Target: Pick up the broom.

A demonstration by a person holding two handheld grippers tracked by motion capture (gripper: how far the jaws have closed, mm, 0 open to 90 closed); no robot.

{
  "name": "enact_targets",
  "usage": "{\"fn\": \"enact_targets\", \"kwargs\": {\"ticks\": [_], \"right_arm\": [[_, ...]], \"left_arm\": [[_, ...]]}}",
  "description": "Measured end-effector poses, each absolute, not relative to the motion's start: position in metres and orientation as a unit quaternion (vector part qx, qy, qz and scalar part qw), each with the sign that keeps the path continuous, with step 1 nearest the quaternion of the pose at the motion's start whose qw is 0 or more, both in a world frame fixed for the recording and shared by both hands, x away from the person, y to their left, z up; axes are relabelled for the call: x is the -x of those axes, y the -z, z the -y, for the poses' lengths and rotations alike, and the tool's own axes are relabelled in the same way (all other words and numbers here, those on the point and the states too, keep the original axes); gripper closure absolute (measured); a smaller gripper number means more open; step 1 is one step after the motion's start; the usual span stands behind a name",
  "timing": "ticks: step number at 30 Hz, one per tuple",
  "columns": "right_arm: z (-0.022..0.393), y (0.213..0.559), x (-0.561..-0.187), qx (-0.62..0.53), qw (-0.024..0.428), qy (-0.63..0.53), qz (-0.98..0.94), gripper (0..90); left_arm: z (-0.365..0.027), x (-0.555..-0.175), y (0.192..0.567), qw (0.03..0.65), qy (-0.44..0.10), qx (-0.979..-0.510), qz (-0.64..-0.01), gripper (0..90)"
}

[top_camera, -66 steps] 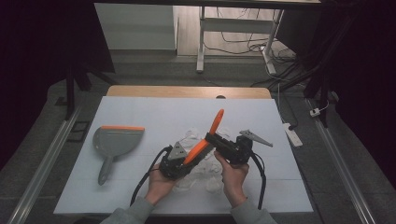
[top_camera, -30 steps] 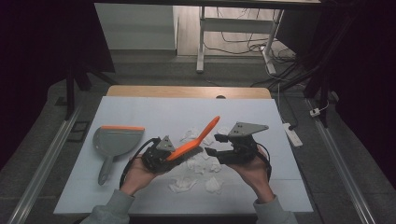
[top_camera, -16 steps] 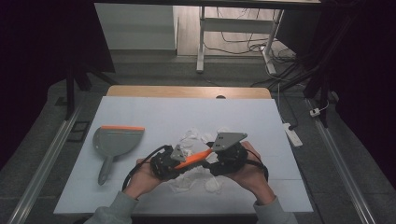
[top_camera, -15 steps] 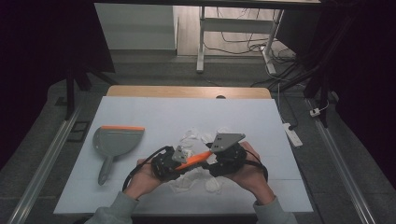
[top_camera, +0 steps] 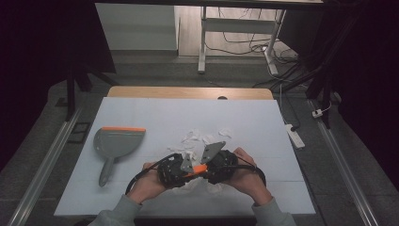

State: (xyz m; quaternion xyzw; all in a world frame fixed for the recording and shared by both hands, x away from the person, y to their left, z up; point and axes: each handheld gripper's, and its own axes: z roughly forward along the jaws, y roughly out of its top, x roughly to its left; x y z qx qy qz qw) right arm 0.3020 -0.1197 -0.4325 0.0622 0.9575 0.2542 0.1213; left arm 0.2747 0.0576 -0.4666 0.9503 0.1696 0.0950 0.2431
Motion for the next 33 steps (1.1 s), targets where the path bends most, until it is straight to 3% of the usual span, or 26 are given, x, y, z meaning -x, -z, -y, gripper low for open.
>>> {"fn": "enact_targets", "kwargs": {"ticks": [6,9,17,22,33], "right_arm": [[0.119,0.436,-0.297,-0.029,0.120,-0.233,-0.965,61.2],[0.120,0.436,-0.296,-0.015,0.124,-0.233,-0.965,66.1],[0.122,0.431,-0.294,-0.015,0.130,-0.256,-0.958,70.5],[0.134,0.426,-0.301,-0.041,0.131,-0.281,-0.950,70.5],[0.164,0.420,-0.316,-0.124,0.140,-0.345,-0.920,70.5]], "left_arm": [[-0.060,-0.275,0.467,0.249,-0.100,-0.952,-0.148,79.5],[-0.068,-0.277,0.464,0.276,-0.116,-0.941,-0.157,75.0],[-0.081,-0.277,0.458,0.322,-0.136,-0.920,-0.177,46.5],[-0.091,-0.273,0.455,0.348,-0.176,-0.895,-0.218,28.6],[-0.138,-0.260,0.464,0.379,-0.209,-0.848,-0.306,26.3]]}}
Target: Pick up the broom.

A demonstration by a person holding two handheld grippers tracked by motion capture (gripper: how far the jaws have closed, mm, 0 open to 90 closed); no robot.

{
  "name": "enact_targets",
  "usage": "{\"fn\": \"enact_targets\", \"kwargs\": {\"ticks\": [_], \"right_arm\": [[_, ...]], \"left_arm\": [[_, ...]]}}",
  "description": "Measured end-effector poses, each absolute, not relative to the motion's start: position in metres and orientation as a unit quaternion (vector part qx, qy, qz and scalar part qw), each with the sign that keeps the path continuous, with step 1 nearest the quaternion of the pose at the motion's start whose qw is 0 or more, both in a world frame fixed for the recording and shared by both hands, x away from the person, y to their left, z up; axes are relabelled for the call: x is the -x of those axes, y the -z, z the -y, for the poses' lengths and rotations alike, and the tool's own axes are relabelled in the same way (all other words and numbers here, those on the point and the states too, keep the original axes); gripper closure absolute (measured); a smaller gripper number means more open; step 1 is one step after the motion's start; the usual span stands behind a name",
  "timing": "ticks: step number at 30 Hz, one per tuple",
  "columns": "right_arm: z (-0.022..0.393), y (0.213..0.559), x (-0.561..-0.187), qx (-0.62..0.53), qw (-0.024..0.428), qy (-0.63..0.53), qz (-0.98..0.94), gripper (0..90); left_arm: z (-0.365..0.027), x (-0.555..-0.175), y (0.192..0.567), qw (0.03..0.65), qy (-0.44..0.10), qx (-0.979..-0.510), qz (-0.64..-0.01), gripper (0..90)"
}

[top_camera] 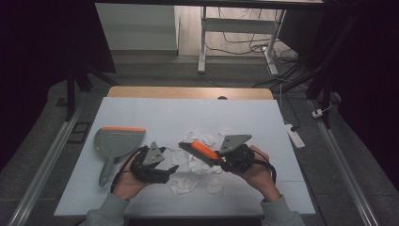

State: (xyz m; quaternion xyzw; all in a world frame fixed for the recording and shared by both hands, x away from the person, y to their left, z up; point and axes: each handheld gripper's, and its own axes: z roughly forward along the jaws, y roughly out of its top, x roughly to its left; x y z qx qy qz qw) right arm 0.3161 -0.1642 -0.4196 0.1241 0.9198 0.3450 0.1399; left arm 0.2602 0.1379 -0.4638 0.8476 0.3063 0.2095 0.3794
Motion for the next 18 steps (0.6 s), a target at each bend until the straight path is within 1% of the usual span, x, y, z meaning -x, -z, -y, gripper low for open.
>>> {"fn": "enact_targets", "kwargs": {"ticks": [3,9,14,18], "right_arm": [[0.172,0.417,-0.319,-0.142,0.141,-0.361,-0.911,70.5],[0.185,0.414,-0.323,-0.169,0.144,-0.385,-0.896,70.5],[0.194,0.413,-0.327,-0.191,0.149,-0.398,-0.885,70.5],[0.201,0.413,-0.329,-0.208,0.155,-0.402,-0.878,70.5]], "left_arm": [[-0.159,-0.254,0.472,0.376,-0.217,-0.836,-0.336,26.5],[-0.195,-0.249,0.479,0.367,-0.228,-0.823,-0.370,26.5],[-0.216,-0.246,0.482,0.363,-0.234,-0.811,-0.394,26.5],[-0.225,-0.245,0.487,0.356,-0.231,-0.810,-0.405,26.5]]}}
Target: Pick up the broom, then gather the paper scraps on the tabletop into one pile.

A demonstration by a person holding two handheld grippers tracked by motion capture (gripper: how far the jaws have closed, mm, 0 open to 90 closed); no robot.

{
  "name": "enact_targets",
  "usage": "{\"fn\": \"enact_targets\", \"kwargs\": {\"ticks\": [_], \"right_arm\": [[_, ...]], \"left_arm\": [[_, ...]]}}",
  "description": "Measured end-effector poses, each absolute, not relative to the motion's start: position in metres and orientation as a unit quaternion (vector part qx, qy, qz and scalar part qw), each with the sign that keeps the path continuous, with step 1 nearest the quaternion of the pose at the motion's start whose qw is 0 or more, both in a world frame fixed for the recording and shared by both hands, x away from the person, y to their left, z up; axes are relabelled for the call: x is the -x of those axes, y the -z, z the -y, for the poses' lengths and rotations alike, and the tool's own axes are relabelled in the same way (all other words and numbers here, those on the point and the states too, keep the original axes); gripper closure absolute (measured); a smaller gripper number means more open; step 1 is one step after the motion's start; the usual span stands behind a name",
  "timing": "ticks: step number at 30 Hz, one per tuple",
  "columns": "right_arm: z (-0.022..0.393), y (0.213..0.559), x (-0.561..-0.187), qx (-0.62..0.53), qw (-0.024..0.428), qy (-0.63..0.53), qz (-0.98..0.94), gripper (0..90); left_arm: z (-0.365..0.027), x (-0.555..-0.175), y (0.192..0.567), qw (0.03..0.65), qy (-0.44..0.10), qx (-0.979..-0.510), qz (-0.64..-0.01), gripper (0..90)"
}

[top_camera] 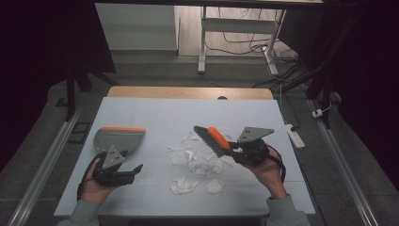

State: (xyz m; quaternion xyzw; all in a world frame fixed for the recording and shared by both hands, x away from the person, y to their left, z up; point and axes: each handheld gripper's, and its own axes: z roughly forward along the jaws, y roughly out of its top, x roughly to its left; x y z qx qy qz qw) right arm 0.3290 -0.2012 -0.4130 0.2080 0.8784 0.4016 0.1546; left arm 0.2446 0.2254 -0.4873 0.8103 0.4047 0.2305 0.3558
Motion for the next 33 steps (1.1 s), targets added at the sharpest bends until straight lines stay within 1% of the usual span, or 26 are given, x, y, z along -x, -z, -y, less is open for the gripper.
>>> {"fn": "enact_targets", "kwargs": {"ticks": [7,15,25,33], "right_arm": [[0.212,0.413,-0.333,-0.234,0.167,-0.404,-0.868,70.5],[0.229,0.413,-0.339,-0.277,0.178,-0.406,-0.853,70.5],[0.247,0.415,-0.346,-0.317,0.189,-0.408,-0.835,70.5],[0.251,0.415,-0.349,-0.329,0.195,-0.404,-0.831,70.5]], "left_arm": [[-0.237,-0.239,0.496,0.345,-0.223,-0.812,-0.415,26.3],[-0.245,-0.242,0.500,0.349,-0.219,-0.805,-0.428,26.2],[-0.245,-0.244,0.502,0.349,-0.212,-0.805,-0.430,25.9],[-0.242,-0.244,0.503,0.346,-0.212,-0.809,-0.426,25.8]]}}
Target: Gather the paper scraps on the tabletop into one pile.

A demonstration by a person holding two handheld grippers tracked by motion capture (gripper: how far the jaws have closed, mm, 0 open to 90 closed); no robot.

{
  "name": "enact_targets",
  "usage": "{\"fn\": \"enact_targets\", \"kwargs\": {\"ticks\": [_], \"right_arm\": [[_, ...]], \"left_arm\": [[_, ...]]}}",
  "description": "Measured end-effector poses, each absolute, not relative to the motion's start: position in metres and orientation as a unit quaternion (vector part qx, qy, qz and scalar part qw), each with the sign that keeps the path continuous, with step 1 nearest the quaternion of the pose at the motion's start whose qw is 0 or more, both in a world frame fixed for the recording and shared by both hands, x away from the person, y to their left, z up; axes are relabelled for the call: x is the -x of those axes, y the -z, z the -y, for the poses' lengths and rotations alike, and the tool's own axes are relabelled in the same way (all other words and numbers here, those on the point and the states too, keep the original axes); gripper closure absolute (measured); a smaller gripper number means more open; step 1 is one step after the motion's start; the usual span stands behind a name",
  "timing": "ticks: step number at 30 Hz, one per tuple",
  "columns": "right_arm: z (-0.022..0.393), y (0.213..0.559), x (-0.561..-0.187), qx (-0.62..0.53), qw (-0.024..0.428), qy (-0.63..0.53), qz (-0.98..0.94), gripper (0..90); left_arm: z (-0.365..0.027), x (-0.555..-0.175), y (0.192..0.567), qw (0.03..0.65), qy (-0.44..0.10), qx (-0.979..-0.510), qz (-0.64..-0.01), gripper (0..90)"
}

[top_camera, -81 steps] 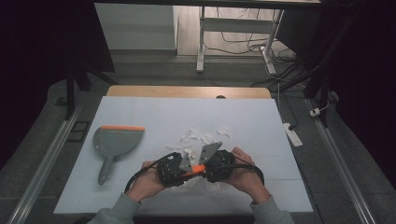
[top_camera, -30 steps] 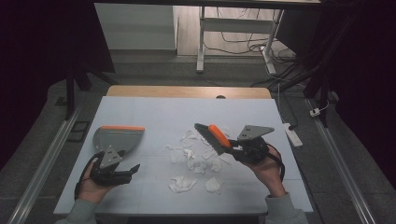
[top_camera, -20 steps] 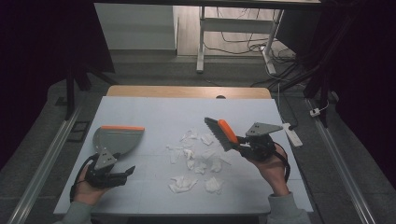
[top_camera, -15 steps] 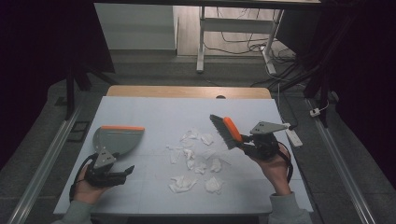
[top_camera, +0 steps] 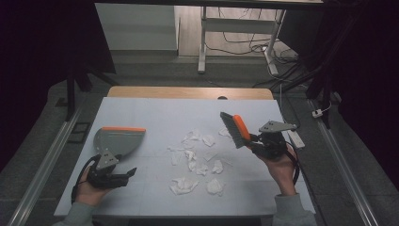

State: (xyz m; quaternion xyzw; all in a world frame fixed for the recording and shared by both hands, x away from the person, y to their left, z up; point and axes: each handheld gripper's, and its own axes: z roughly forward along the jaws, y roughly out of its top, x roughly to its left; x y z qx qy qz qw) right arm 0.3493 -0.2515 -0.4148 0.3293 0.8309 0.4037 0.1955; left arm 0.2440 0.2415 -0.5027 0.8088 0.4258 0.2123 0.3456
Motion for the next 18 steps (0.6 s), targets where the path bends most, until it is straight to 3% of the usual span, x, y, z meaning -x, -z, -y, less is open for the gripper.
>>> {"fn": "enact_targets", "kwargs": {"ticks": [9,18], "right_arm": [[0.251,0.406,-0.371,-0.350,0.203,-0.371,-0.836,70.5],[0.223,0.411,-0.416,-0.357,0.186,-0.272,-0.874,70.5]], "left_arm": [[-0.239,-0.247,0.504,0.350,-0.205,-0.814,-0.416,25.7],[-0.235,-0.248,0.506,0.352,-0.200,-0.818,-0.409,25.8]]}}
